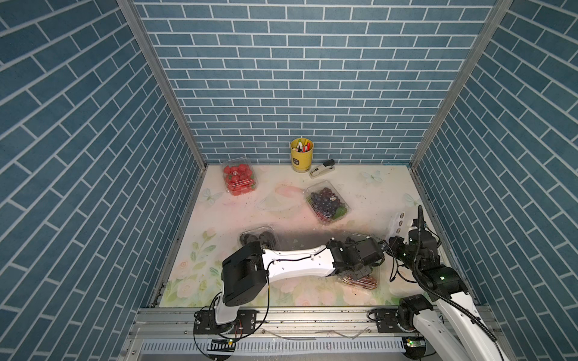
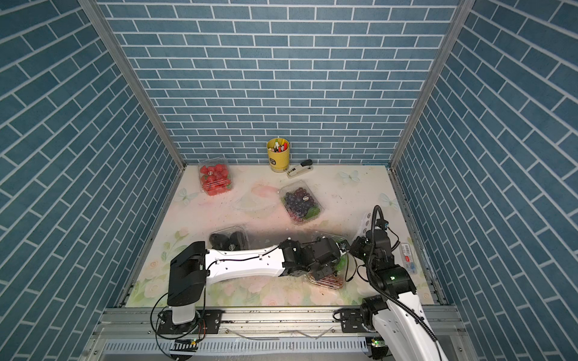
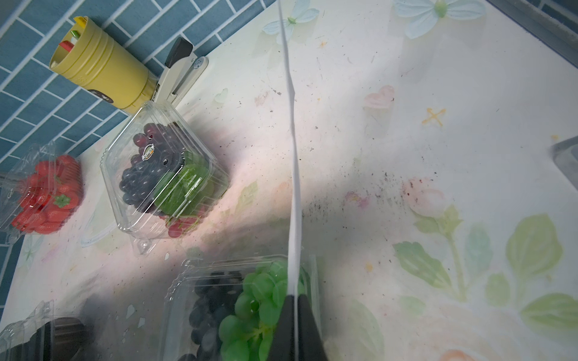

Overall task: Label fruit boxes
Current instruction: Stick the label on the fruit box.

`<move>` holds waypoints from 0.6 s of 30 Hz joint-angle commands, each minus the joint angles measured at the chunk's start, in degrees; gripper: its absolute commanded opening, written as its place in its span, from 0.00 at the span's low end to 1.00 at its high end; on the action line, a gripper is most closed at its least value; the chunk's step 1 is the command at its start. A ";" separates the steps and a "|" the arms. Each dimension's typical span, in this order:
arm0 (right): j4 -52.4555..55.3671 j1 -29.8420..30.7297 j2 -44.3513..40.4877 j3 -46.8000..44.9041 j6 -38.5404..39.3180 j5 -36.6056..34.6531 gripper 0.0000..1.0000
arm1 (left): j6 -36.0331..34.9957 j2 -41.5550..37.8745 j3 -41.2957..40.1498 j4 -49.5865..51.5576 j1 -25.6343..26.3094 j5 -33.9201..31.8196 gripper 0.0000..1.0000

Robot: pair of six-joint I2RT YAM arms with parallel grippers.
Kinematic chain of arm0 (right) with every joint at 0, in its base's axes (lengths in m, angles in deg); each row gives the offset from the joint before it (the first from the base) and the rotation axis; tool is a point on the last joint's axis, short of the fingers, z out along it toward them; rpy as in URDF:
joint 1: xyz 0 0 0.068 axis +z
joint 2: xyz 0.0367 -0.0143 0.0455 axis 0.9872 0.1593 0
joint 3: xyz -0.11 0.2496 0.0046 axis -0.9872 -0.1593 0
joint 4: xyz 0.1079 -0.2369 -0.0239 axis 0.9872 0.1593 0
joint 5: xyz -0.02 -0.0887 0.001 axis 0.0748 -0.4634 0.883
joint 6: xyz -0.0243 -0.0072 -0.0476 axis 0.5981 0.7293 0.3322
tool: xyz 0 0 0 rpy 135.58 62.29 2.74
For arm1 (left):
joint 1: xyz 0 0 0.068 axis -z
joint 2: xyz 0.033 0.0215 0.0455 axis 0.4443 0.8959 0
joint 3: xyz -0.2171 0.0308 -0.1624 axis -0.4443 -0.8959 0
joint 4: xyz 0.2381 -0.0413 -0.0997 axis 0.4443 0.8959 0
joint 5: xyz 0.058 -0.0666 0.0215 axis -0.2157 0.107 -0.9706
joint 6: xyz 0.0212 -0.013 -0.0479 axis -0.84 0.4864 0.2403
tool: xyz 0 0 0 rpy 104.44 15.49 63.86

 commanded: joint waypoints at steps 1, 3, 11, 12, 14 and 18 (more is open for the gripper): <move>-1.20 0.05 0.09 -0.75 -1.38 0.71 0.00 | -0.24 1.67 1.22 0.83 0.10 2.15 0.00; -1.10 0.07 0.17 -0.73 -1.42 0.50 0.00 | -0.04 1.76 1.17 0.78 -0.32 3.07 0.00; 2.57 -0.39 0.61 -0.39 -5.17 -7.13 0.00 | 0.74 1.93 0.67 0.44 -1.10 5.02 0.00; 3.32 -0.54 0.78 -0.25 -5.85 -8.30 0.00 | 0.82 2.00 0.67 0.44 -1.18 5.23 0.00; 4.60 -0.84 0.71 -0.04 -7.31 -10.54 0.00 | 0.91 2.02 0.69 0.57 -1.36 5.57 0.00; 5.45 -1.22 -1.27 -0.12 -8.87 -12.95 0.00 | 0.98 2.43 1.32 1.16 -1.62 6.31 0.00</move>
